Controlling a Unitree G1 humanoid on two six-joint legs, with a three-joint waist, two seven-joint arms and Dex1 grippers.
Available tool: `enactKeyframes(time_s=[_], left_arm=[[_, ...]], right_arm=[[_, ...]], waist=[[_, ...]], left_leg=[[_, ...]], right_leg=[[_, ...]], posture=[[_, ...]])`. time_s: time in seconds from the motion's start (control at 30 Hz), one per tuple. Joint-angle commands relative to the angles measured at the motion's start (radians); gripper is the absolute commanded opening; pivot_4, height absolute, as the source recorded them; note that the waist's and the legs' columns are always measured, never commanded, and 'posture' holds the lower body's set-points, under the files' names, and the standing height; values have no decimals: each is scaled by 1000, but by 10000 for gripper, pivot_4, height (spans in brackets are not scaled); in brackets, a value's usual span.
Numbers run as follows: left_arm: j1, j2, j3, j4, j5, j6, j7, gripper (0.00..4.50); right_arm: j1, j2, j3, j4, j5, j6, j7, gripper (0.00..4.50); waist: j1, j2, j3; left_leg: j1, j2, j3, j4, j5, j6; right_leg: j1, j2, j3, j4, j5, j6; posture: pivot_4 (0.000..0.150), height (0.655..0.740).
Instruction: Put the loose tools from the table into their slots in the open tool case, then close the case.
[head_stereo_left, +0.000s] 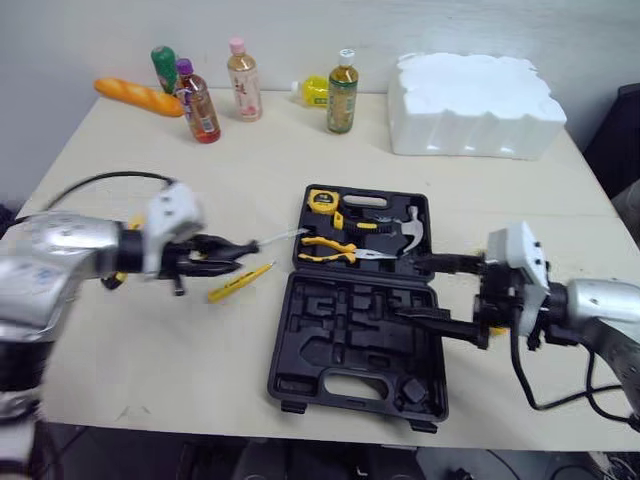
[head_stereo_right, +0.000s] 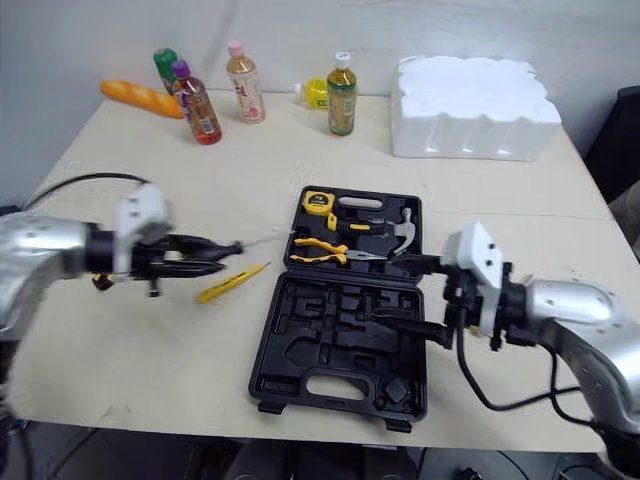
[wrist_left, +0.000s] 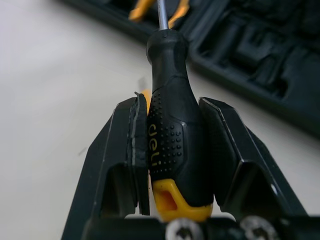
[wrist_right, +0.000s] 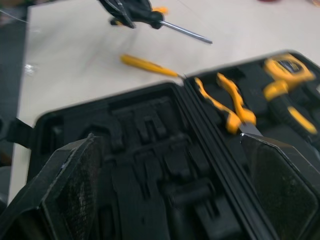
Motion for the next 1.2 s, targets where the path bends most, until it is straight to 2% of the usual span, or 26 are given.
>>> enactKeyframes(time_s=[0.03,0.13,0.2,0.27,0.67,1.0,1.2], left_arm=[[-146,-69,-132,43,103,-67,-57,11337],[-204,-148,-201,86,145,-165,-111,11337],[-235,-185,-253,93,164,-144,-147,11337],[-256,-226,-304,135,246,-191,-119,11337],[-310,-366,-352,252,385,-236,-99,11337],[-289,-357,-377,294,484,-270,-108,11337],[-272,-347,-377,288,493,-249,-130,11337]], right_arm=[[94,-44,-108,-56,-27,-2,-3,45000],[153,-32,-169,-86,-3,6,-30,45000],[200,-19,-207,-121,10,12,-49,45000],[238,-6,-228,-150,14,17,-74,45000],[337,25,-276,-213,39,18,-151,45000],[309,26,-244,-196,48,5,-184,45000],[296,24,-228,-188,43,1,-186,45000]], waist=[[-1,0,0],[-10,0,0],[-10,0,0],[-8,0,0],[-1,0,0],[-4,0,0],[-4,0,0]], left_leg=[[0,-1,0,1,0,1],[0,-1,2,5,0,2],[1,-1,1,5,0,2],[2,0,0,6,0,2],[1,-1,-3,11,-1,2],[1,0,-3,12,-1,2],[1,0,-3,12,-1,2]], right_leg=[[0,0,0,0,0,0],[0,2,1,0,1,2],[-1,4,1,0,1,2],[-1,6,2,0,1,2],[0,5,9,1,1,2],[-1,5,10,2,1,2],[0,5,9,2,1,2]], posture=[[1500,7400],[1500,7400],[1500,7400],[1500,7400],[1500,7400],[1500,7400],[1500,7400]])
